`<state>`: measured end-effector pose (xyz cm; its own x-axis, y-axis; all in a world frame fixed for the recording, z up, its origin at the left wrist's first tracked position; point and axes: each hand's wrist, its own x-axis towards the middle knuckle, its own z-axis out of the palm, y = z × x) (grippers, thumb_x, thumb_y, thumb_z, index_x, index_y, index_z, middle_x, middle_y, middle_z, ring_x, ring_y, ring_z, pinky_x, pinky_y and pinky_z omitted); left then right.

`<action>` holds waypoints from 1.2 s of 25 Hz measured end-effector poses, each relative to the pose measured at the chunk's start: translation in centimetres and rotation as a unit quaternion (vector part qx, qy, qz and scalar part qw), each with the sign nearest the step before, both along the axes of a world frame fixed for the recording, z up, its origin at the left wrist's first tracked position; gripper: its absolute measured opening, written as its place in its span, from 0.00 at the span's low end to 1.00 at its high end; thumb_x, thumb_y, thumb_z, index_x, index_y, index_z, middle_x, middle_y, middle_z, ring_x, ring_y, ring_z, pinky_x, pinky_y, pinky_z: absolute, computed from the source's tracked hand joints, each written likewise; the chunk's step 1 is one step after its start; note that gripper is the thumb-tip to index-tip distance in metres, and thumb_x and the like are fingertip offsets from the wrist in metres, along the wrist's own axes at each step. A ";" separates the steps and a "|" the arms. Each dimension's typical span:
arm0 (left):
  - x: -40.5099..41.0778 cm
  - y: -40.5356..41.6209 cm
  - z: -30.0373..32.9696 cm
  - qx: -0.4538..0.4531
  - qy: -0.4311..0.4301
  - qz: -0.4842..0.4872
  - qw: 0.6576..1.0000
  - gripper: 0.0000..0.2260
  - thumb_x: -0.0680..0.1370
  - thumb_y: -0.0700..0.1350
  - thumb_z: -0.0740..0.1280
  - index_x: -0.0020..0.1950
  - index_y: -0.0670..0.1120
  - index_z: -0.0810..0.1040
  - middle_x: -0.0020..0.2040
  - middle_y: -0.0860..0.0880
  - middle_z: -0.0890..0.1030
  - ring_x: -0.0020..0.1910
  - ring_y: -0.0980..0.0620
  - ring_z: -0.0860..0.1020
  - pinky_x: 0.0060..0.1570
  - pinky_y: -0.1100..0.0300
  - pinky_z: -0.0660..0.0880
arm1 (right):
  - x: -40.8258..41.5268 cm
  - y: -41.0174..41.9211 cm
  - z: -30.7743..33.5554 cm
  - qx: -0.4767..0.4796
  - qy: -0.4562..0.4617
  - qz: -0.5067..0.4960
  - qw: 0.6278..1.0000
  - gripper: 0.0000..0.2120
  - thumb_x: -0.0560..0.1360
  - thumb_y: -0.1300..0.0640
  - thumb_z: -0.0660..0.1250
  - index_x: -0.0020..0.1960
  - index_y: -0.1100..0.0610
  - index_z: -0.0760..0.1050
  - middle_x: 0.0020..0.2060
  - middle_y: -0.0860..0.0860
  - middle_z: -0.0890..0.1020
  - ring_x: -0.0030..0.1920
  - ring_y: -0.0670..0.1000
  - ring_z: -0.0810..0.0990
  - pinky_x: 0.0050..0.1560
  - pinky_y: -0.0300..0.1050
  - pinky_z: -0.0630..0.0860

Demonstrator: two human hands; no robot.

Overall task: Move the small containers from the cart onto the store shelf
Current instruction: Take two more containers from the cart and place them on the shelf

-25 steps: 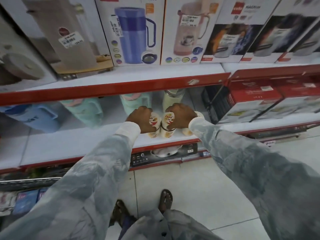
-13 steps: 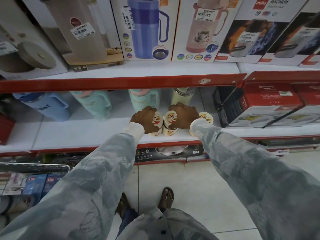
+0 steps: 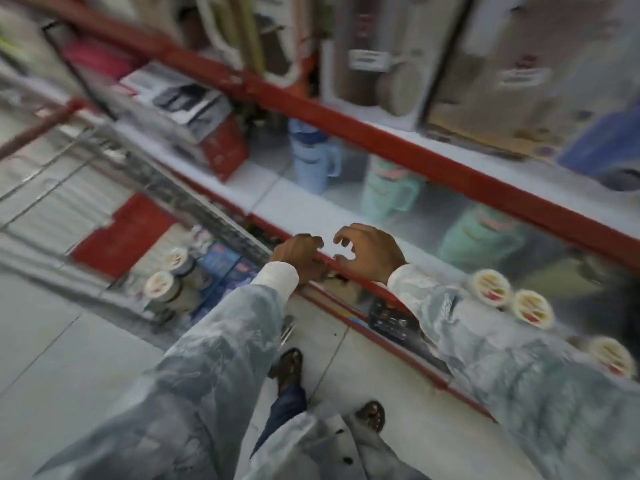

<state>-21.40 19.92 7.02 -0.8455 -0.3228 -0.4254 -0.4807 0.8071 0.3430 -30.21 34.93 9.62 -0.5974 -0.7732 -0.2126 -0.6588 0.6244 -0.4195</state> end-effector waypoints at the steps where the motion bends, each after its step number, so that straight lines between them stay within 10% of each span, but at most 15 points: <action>1: 2.8 -3.7 -0.5 0.005 -0.005 0.041 0.999 0.20 0.75 0.50 0.70 0.67 0.52 0.81 0.65 0.46 0.83 0.64 0.41 0.81 0.62 0.49 0.79 | 1.5 -4.4 -0.4 -0.001 -0.008 0.041 0.999 0.14 0.71 0.43 0.69 0.54 0.48 0.80 0.50 0.47 0.84 0.49 0.53 0.83 0.48 0.44 0.75; 8: 19.3 -22.4 -6.6 -0.033 -0.046 0.321 0.946 0.27 0.76 0.47 0.72 0.73 0.44 0.74 0.72 0.37 0.73 0.70 0.34 0.73 0.66 0.42 0.74 | 11.0 -28.9 -6.4 0.075 -0.064 0.269 0.958 0.26 0.74 0.58 0.72 0.71 0.55 0.73 0.67 0.56 0.78 0.65 0.58 0.78 0.63 0.46 0.73; 15: 23.0 -27.4 -12.4 0.070 -0.057 0.296 0.951 0.37 0.74 0.34 0.71 0.81 0.47 0.64 0.77 0.39 0.68 0.74 0.36 0.70 0.73 0.43 0.71 | 15.7 -41.1 -14.3 0.186 0.033 0.439 0.878 0.36 0.75 0.58 0.71 0.79 0.51 0.60 0.76 0.57 0.66 0.74 0.65 0.67 0.68 0.63 0.73; 20: 22.6 -27.9 -12.5 0.072 -0.041 0.308 0.948 0.31 0.72 0.46 0.76 0.74 0.47 0.72 0.66 0.38 0.75 0.62 0.35 0.78 0.60 0.47 0.75 | 14.0 -40.0 -15.1 0.143 -0.031 0.385 0.911 0.29 0.73 0.55 0.73 0.72 0.53 0.70 0.68 0.57 0.73 0.67 0.65 0.72 0.62 0.58 0.75; 30: 9.5 -26.1 2.4 0.010 0.052 0.113 0.992 0.33 0.60 0.61 0.79 0.64 0.57 0.81 0.60 0.49 0.84 0.58 0.43 0.83 0.54 0.56 0.76 | 0.4 -25.7 1.2 -0.041 -0.123 0.109 0.986 0.51 0.56 0.51 0.82 0.74 0.38 0.63 0.59 0.48 0.83 0.51 0.53 0.82 0.52 0.44 0.79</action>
<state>-11.92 -6.16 9.44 -0.7915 -0.5021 -0.3484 -0.6106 0.6745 0.4151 -29.79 9.25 10.85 -0.3532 -0.8985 -0.2608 -0.6464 0.4359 -0.6262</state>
